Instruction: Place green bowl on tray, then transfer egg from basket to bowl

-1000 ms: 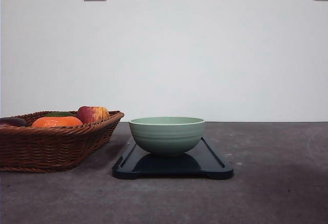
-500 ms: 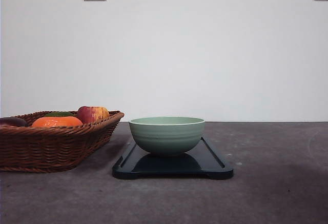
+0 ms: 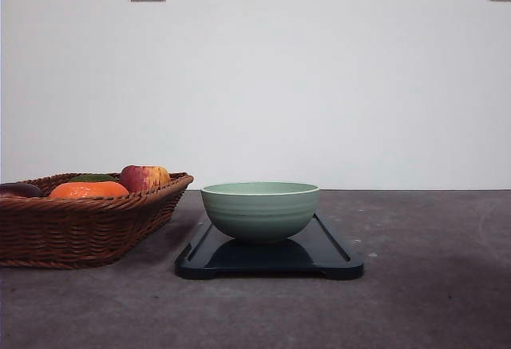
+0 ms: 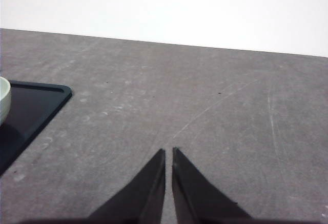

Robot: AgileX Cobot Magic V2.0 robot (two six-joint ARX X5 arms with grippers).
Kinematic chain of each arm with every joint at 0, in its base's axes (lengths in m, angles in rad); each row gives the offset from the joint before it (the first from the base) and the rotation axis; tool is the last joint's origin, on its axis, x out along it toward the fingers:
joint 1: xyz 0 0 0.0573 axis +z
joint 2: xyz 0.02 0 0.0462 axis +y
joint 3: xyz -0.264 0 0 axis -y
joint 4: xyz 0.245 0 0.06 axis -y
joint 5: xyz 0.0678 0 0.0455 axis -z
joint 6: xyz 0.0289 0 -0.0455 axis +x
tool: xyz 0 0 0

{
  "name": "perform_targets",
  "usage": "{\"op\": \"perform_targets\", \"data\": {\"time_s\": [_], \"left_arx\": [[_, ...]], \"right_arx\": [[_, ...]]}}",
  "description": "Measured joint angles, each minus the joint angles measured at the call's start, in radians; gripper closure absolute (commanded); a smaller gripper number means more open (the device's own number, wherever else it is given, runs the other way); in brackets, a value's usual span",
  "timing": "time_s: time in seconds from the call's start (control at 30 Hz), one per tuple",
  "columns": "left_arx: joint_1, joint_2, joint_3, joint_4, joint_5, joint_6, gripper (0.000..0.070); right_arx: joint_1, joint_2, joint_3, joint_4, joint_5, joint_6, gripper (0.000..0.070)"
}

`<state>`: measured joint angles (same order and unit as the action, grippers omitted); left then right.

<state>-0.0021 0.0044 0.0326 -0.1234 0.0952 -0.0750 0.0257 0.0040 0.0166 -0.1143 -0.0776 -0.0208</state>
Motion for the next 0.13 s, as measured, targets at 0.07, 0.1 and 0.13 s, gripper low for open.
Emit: {"op": "perform_targets", "data": {"time_s": [0.07, 0.1, 0.13], "left_arx": [[0.0, 0.0, 0.0, 0.0, 0.0, 0.0, 0.0687], [0.0, 0.0, 0.0, 0.0, 0.0, 0.0, 0.0687], [0.0, 0.0, 0.0, 0.0, 0.0, 0.0, 0.0687]], "right_arx": [[0.0, 0.0, 0.0, 0.0, 0.0, 0.0, 0.0685], [0.0, 0.0, 0.0, 0.0, 0.0, 0.0, 0.0685], [0.0, 0.0, 0.0, 0.0, 0.0, 0.0, 0.0685]]}}
